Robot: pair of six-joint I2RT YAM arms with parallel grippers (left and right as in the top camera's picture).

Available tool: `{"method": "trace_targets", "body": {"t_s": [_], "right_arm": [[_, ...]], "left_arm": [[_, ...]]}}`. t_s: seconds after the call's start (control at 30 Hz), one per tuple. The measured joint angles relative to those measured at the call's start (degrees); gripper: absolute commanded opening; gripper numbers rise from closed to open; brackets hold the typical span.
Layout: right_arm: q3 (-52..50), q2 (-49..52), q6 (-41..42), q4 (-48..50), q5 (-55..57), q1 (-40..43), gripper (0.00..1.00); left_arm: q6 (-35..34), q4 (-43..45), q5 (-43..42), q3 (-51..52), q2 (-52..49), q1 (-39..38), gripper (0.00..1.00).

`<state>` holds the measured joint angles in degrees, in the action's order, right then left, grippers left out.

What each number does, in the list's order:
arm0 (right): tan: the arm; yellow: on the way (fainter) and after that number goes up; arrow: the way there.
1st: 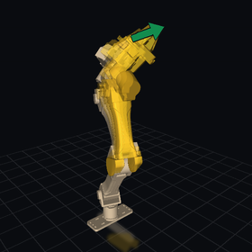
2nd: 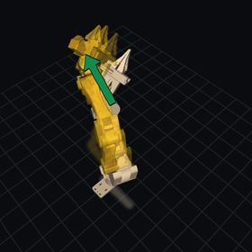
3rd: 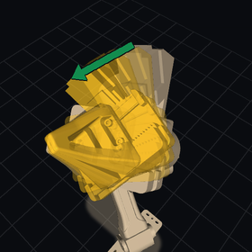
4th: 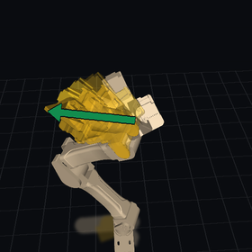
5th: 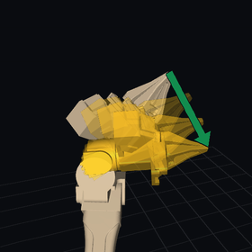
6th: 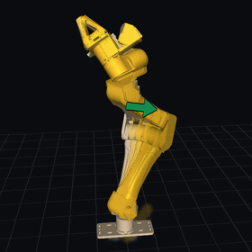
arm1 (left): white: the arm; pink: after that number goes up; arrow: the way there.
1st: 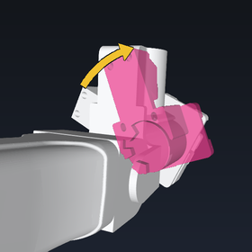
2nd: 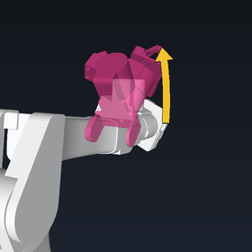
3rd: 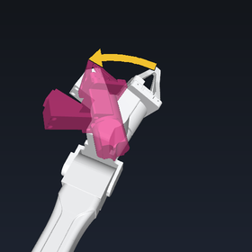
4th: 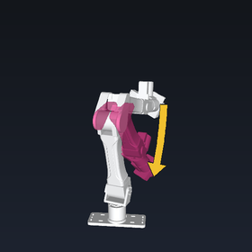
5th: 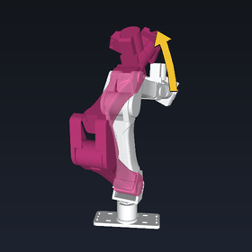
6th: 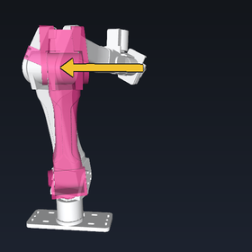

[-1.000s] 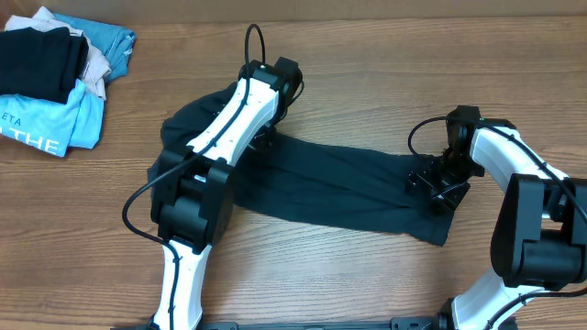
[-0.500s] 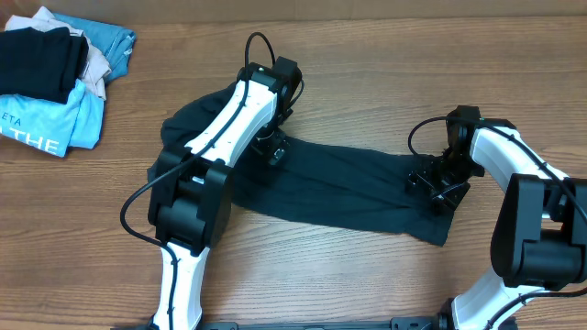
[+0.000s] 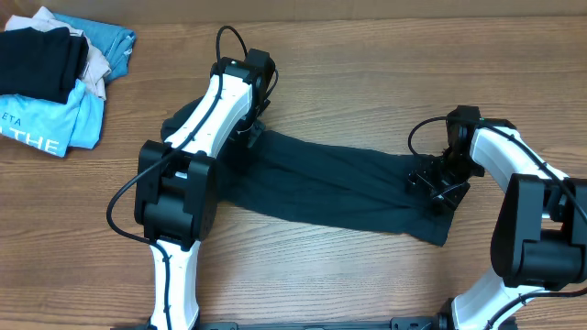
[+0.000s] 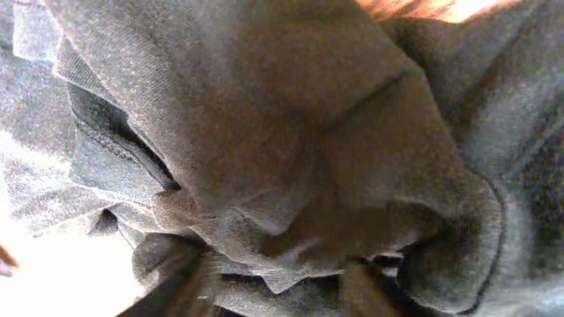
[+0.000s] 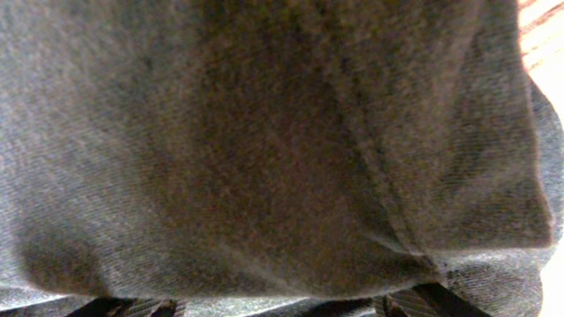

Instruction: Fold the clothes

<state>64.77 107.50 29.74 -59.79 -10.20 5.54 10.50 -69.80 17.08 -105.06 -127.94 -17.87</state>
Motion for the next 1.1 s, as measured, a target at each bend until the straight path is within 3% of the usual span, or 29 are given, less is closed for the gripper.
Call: {"method": "trace_targets", "body": {"t_s": [0.13, 0.2, 0.33, 0.37, 0.4, 0.53, 0.6, 0.7, 0.8, 0.9, 1.0, 1.1], "right_arm": [[0.0, 0.0, 0.0, 0.1, 0.0, 0.0, 0.68], [0.0, 0.0, 0.0, 0.1, 0.0, 0.0, 0.69], [0.0, 0.0, 0.0, 0.3, 0.0, 0.0, 0.68], [0.0, 0.0, 0.0, 0.3, 0.1, 0.0, 0.69], [0.0, -0.1, 0.0, 0.3, 0.2, 0.0, 0.69], [0.0, -0.1, 0.0, 0.3, 0.1, 0.0, 0.69], [0.0, -0.1, 0.0, 0.3, 0.0, 0.0, 0.69], [0.0, -0.1, 0.0, 0.2, 0.0, 0.0, 0.70], [0.0, -0.1, 0.0, 0.2, 0.0, 0.0, 0.70], [0.0, -0.1, 0.0, 0.3, -0.1, 0.0, 0.70], [0.0, -0.1, 0.0, 0.2, -0.1, 0.0, 0.72], [0.0, -0.2, -0.6, 0.2, -0.3, 0.0, 0.74]], "left_arm": [[-0.1, -0.2, -0.6, 0.0, 0.0, 0.0, 0.60], [-0.3, -0.9, -1.1, 0.0, 0.0, 0.0, 0.61], [-9.3, -7.5, -2.4, -5.6, 0.0, -0.2, 0.61], [-11.2, -9.7, -2.8, -9.8, 0.1, -0.2, 0.77], [-13.3, -12.5, -3.8, -15.6, 0.3, -0.2, 1.00], [-15.8, -16.5, -16.6, -26.7, 5.1, -0.1, 0.98], [-16.2, -18.1, -26.0, -27.8, 8.0, -0.2, 0.78], [-27.5, -20.6, -31.4, -27.8, 9.2, 0.0, 0.80], [-36.4, -20.0, -30.4, -27.8, 12.7, 0.9, 0.84], [-44.8, -24.4, -23.7, -27.8, 21.0, 1.1, 0.84], [-49.6, -25.1, -21.1, -27.0, 25.2, 1.2, 0.84], [-53.9, -24.5, -18.2, -19.6, 28.5, 1.5, 0.88]]}}
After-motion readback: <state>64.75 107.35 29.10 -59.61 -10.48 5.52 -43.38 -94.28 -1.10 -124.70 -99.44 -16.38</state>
